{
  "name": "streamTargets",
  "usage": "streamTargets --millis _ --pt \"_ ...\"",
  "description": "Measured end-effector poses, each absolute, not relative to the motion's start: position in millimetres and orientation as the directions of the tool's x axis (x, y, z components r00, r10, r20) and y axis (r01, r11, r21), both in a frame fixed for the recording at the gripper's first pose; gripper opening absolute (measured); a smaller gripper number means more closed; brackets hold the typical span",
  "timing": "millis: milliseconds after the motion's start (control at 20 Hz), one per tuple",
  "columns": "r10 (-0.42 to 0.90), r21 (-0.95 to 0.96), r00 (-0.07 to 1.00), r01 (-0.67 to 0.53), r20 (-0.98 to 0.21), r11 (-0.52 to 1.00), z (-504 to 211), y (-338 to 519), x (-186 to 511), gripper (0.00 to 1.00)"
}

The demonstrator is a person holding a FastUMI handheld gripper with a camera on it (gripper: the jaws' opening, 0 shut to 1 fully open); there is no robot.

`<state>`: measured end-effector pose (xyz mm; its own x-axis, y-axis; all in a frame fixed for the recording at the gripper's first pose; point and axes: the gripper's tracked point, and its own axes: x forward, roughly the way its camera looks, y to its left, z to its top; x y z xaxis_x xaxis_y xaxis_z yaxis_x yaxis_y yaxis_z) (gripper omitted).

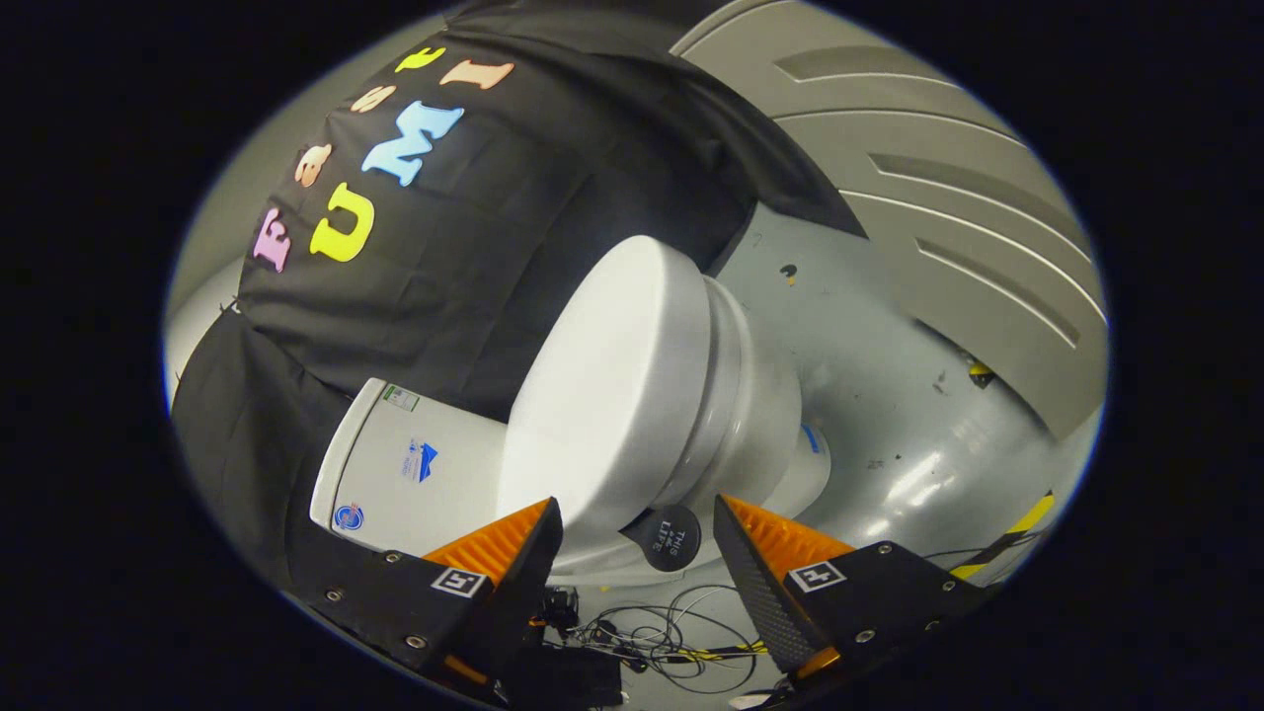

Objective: Open the toilet lid.

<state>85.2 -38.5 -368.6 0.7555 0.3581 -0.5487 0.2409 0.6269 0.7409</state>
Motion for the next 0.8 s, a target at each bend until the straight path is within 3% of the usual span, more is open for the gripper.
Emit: streamTargets --millis 250,400,800 --pt "0.441 0.806 0.726 0.265 -0.528 0.529 -385.5 -15.1 87.7 0.94" --pt "0.472 0.849 0.732 0.282 -0.491 0.446 -384.6 -7.7 90.1 0.87" --pt "0.471 0.857 0.729 0.327 -0.497 0.398 -395.9 -18.2 82.6 0.83"
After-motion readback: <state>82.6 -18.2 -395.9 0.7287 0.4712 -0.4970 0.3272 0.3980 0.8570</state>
